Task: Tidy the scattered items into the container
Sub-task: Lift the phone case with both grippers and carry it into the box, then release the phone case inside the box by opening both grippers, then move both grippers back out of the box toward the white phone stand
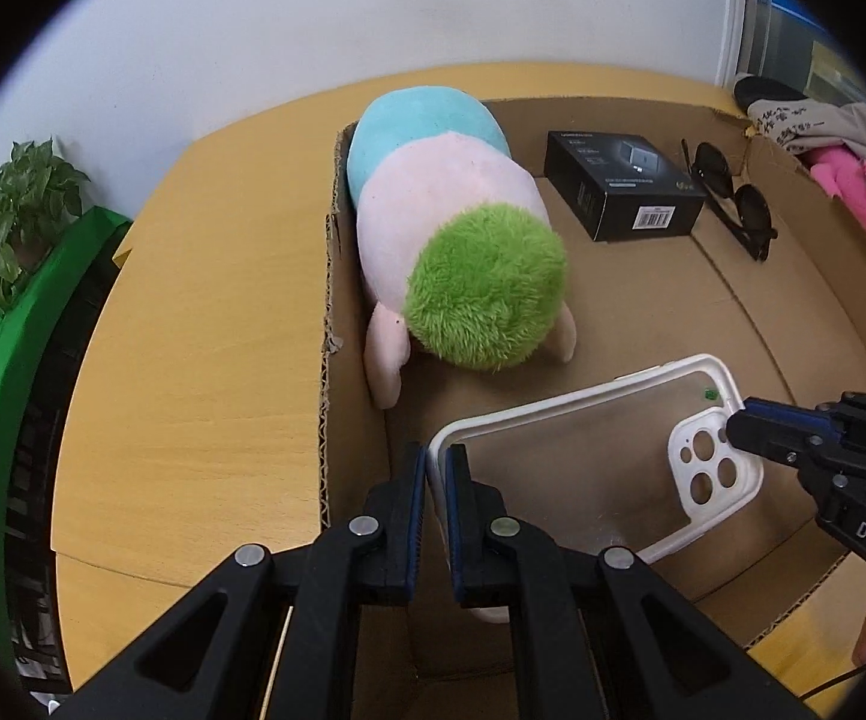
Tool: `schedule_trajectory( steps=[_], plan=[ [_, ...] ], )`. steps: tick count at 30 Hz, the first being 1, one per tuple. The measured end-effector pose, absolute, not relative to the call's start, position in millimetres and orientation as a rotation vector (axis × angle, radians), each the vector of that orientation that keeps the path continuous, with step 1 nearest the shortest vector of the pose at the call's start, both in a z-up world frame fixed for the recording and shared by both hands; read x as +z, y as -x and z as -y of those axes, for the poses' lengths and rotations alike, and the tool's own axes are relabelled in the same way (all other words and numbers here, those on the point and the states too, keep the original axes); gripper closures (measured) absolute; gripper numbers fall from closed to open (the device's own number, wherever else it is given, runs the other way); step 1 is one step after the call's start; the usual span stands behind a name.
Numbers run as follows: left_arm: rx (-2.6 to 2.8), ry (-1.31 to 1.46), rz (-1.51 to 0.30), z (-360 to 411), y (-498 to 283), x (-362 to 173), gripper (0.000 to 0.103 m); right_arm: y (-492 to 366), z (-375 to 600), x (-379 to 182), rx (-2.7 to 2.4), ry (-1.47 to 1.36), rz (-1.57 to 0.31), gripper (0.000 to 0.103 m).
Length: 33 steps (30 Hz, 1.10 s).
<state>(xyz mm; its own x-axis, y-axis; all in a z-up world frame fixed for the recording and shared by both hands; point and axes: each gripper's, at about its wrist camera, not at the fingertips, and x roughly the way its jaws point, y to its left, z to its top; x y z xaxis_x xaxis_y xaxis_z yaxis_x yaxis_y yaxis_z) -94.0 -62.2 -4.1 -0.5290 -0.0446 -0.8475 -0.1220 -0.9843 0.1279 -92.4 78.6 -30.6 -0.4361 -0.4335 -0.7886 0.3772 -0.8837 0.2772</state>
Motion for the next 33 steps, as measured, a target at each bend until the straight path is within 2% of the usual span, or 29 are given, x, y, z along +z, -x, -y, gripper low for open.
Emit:
schedule_trajectory(
  steps=[5, 6, 7, 8, 9, 10, 11, 12, 13, 14, 15, 21, 33],
  plan=[
    [2.701, 1.537, -0.308, 59, 99, -6, 0.097, 96, -74, -31, -2.312, -1.322, 0.043, 0.090],
    [2.711, 1.538, -0.295, 60, 97, -4, 0.097, 96, -74, -32, -2.301, -1.329, 0.055, 0.082],
    [2.723, 1.531, -0.291, 61, 97, -1, 0.096, 95, -74, -30, -2.298, -1.333, 0.066, 0.059],
    [2.736, 1.520, -0.290, 61, 95, 3, 0.095, 93, -76, -29, -2.308, -1.333, 0.071, 0.045],
    [2.758, 1.483, -0.289, 61, 88, 11, 0.091, 89, -78, -25, -2.326, -1.310, 0.069, 0.022],
    [2.780, 1.438, -0.292, 60, 82, 19, 0.087, 83, -80, -18, -2.349, -1.276, 0.064, 0.013],
    [2.801, 1.399, -0.297, 60, 77, 25, 0.073, 78, -83, -11, -2.373, -1.240, 0.056, 0.011],
    [2.849, 1.321, -0.301, 59, 64, 37, 0.064, 73, -86, -5, -2.391, -1.211, 0.046, 0.008],
    [2.881, 1.275, -0.298, 59, 57, 44, 0.045, 64, -90, 4, -2.425, -1.172, 0.026, 0.006],
    [2.929, 1.209, -0.285, 58, 45, 54, 0.031, 57, -94, 11, -2.449, -1.145, 0.007, 0.005],
    [2.979, 1.131, -0.253, 58, 30, 65, 0.026, 50, -97, 17, -2.474, -1.118, -0.014, 0.003],
    [3.074, 0.886, 0.070, 63, -29, 97, 0.024, -1, -113, 46, -2.549, -0.985, -0.128, 0.000],
    [3.051, 0.952, 0.159, 45, -51, 90, 0.024, -23, -136, 63, -2.592, -0.935, -0.147, 0.000]
  ],
)
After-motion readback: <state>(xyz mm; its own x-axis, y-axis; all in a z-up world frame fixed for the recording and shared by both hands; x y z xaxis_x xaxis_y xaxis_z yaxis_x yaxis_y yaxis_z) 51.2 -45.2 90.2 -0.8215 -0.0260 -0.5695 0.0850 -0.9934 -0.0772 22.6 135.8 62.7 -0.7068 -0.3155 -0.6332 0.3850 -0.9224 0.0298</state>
